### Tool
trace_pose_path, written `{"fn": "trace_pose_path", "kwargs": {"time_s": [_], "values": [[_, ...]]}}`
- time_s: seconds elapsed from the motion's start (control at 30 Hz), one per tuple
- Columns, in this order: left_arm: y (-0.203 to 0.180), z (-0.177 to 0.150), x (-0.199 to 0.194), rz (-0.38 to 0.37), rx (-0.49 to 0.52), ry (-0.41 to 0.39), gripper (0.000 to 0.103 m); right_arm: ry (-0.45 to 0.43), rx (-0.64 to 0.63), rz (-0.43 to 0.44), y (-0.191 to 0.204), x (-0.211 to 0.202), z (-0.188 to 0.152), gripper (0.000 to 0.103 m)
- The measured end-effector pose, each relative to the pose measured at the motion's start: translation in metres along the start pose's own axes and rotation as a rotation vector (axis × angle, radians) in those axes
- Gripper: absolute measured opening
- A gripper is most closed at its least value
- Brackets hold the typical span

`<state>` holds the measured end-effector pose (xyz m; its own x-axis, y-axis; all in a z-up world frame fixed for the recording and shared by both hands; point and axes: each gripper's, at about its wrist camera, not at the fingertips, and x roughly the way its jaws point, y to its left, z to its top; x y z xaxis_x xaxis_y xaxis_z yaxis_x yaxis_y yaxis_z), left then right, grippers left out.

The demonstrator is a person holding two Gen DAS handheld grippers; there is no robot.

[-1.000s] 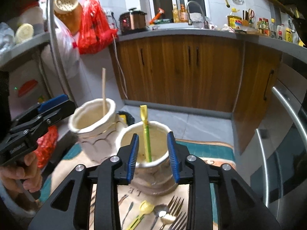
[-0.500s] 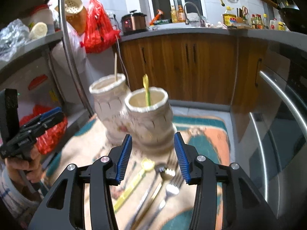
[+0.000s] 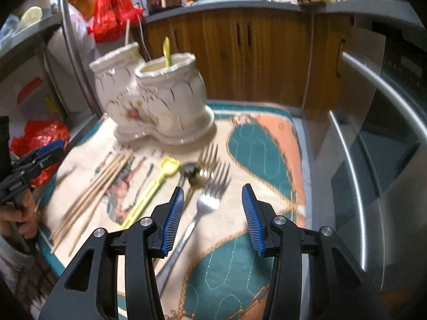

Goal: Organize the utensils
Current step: 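Move the left tool back to the chopsticks while the right tool moves to the silver fork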

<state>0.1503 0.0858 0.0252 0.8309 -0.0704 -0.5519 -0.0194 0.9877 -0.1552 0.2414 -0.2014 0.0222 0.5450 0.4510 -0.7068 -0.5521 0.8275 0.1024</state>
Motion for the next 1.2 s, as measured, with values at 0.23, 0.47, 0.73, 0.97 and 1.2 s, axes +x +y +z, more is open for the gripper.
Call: {"fn": "trace_pose_path", "kwargs": {"time_s": [0.23, 0.47, 0.73, 0.97, 1.2], "values": [[0.001, -0.008, 0.005, -0.001, 0.03, 0.06, 0.07, 0.087, -0.012, -0.007, 0.003, 0.022, -0.015, 0.047], [-0.002, -0.013, 0.012, -0.038, 0.048, 0.127, 0.062, 0.134, -0.049, -0.018, 0.013, 0.031, -0.017, 0.045], [-0.017, -0.022, 0.02, -0.041, 0.127, 0.181, 0.053, 0.199, -0.107, -0.021, 0.012, 0.028, -0.015, 0.016], [-0.021, -0.028, 0.034, -0.013, 0.137, 0.247, 0.039, 0.242, -0.142, -0.02, 0.009, 0.027, -0.013, 0.016], [-0.025, -0.03, 0.033, 0.001, 0.151, 0.251, 0.027, 0.256, -0.146, -0.029, 0.011, 0.029, -0.011, 0.015]]}}
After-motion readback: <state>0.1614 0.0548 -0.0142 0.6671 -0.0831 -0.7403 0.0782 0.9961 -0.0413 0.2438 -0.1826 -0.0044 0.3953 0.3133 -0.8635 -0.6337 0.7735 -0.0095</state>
